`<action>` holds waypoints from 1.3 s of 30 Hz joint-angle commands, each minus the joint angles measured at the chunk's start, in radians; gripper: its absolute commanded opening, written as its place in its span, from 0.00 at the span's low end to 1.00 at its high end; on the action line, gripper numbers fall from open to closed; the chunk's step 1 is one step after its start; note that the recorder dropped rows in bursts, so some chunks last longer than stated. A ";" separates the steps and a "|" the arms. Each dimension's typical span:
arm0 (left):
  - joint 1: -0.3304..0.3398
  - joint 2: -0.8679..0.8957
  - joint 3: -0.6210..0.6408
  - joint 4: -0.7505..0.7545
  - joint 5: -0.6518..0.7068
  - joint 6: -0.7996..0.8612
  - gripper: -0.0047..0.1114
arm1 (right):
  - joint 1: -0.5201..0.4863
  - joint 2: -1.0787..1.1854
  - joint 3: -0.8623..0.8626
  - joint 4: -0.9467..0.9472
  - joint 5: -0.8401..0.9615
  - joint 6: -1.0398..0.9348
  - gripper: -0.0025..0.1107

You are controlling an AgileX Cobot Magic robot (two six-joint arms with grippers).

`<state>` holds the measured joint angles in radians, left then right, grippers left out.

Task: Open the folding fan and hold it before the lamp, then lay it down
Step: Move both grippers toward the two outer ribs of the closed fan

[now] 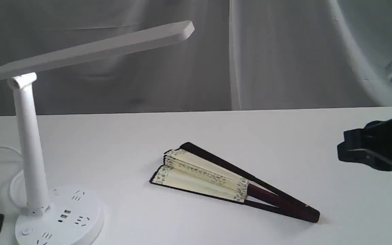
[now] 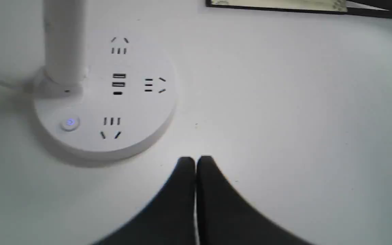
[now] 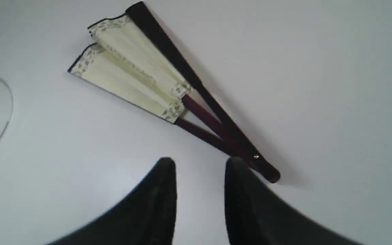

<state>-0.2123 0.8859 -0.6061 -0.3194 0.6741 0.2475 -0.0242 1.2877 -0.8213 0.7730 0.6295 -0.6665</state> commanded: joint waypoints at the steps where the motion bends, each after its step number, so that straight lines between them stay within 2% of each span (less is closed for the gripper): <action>1: -0.052 0.057 -0.004 -0.055 -0.060 0.021 0.04 | 0.003 0.069 -0.007 0.078 0.030 -0.086 0.26; 8: -0.157 0.151 -0.004 -0.093 -0.164 0.023 0.04 | 0.003 0.192 -0.009 0.207 0.044 -0.228 0.26; 15: -0.259 0.277 -0.004 -0.304 -0.303 0.138 0.05 | 0.003 0.327 -0.133 0.223 0.141 -0.242 0.26; 24: -0.264 0.426 -0.007 -0.471 -0.406 0.255 0.06 | 0.003 0.496 -0.333 0.223 0.234 -0.202 0.26; 32: -0.264 0.583 -0.140 -0.438 -0.292 0.262 0.06 | 0.014 0.626 -0.500 0.099 0.312 -0.075 0.26; 35: -0.264 0.638 -0.185 -0.421 -0.276 0.275 0.06 | 0.027 0.652 -0.548 0.014 0.317 -0.044 0.26; 39: -0.264 0.686 -0.216 -0.421 -0.276 0.275 0.06 | 0.053 0.684 -0.585 -0.006 0.305 -0.040 0.26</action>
<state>-0.4705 1.5572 -0.8091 -0.7462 0.3928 0.5145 0.0175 1.9655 -1.3919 0.7834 0.9330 -0.7106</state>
